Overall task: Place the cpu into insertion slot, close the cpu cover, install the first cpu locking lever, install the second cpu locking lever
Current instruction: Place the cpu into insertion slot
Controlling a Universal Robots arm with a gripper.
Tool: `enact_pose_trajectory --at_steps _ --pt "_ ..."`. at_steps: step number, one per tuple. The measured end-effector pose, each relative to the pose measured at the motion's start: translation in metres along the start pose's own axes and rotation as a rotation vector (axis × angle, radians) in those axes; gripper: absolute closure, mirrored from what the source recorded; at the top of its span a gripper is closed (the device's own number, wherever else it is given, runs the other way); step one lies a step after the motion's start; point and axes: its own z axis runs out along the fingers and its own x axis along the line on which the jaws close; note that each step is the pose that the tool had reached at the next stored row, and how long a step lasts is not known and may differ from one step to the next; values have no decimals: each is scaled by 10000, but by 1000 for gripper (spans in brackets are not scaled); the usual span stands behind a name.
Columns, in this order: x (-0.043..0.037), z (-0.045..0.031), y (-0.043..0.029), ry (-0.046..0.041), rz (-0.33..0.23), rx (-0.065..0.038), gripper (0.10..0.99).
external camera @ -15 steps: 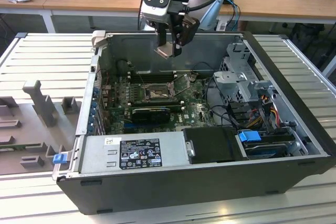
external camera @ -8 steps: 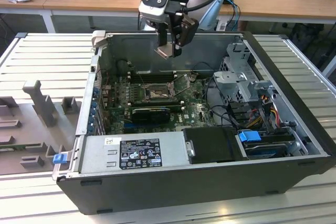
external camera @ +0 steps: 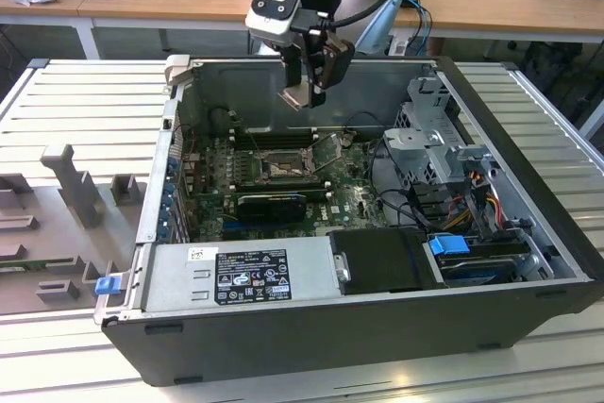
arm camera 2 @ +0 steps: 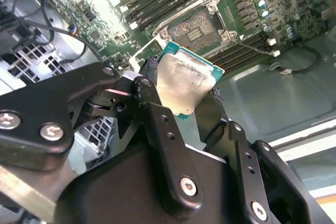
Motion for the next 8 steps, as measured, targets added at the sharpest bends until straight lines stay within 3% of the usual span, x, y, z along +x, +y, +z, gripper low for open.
enact_pose_trajectory --at_steps 8 --pt "-1 59 -5 -145 1500 -23 557"
